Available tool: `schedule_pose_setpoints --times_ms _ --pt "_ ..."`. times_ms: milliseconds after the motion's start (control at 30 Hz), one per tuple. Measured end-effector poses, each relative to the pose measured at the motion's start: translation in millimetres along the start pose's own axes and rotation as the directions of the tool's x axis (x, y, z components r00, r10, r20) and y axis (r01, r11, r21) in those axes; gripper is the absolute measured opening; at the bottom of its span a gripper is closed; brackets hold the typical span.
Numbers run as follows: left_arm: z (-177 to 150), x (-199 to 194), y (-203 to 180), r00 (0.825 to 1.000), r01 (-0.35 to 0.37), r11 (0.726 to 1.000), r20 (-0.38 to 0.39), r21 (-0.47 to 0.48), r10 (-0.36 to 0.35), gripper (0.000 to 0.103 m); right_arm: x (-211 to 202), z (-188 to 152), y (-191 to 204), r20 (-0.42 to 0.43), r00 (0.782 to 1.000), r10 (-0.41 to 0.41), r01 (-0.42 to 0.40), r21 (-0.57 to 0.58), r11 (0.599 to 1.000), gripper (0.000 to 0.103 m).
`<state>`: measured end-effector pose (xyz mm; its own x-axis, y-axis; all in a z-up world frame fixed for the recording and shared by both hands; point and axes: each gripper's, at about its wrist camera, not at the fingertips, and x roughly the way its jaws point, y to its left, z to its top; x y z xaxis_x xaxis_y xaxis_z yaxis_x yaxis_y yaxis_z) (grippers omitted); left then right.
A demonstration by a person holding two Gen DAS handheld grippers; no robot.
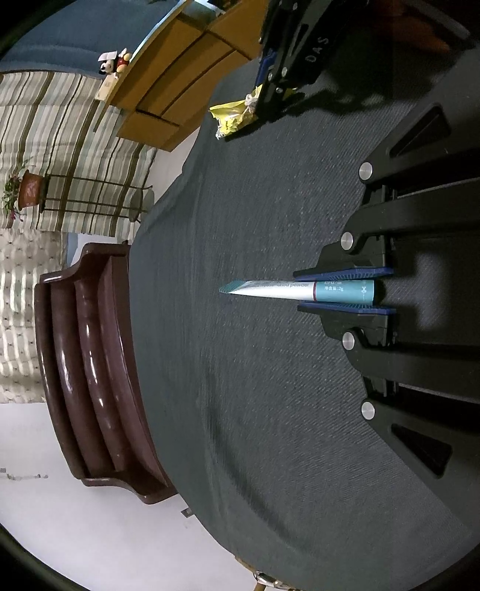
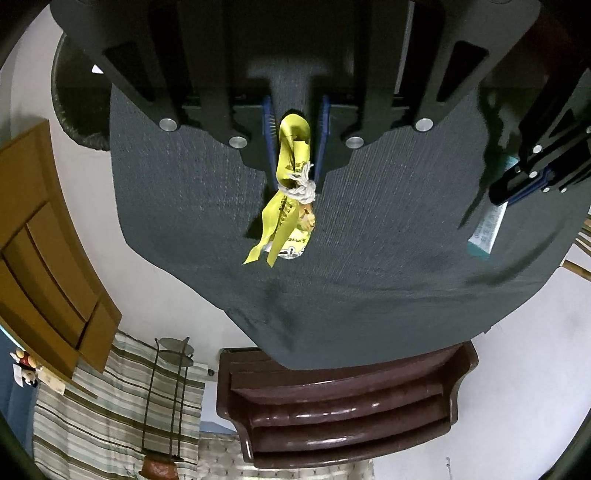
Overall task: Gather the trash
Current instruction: 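Close the right tool on the yellow snack wrapper and lift it, then carry the toothpaste tube with the left tool while the right tool carries the wrapper to the bin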
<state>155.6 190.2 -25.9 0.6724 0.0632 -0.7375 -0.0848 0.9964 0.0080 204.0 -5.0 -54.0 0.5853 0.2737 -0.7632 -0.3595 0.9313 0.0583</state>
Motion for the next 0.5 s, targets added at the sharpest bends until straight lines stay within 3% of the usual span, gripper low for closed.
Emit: schedule_pose_setpoints --times_ms 500 --pt "-17 -23 -27 0.998 0.055 0.998 0.005 0.03 -0.055 0.012 -42 -41 -13 0.025 1.0 0.004 -0.005 0.046 0.999 0.017"
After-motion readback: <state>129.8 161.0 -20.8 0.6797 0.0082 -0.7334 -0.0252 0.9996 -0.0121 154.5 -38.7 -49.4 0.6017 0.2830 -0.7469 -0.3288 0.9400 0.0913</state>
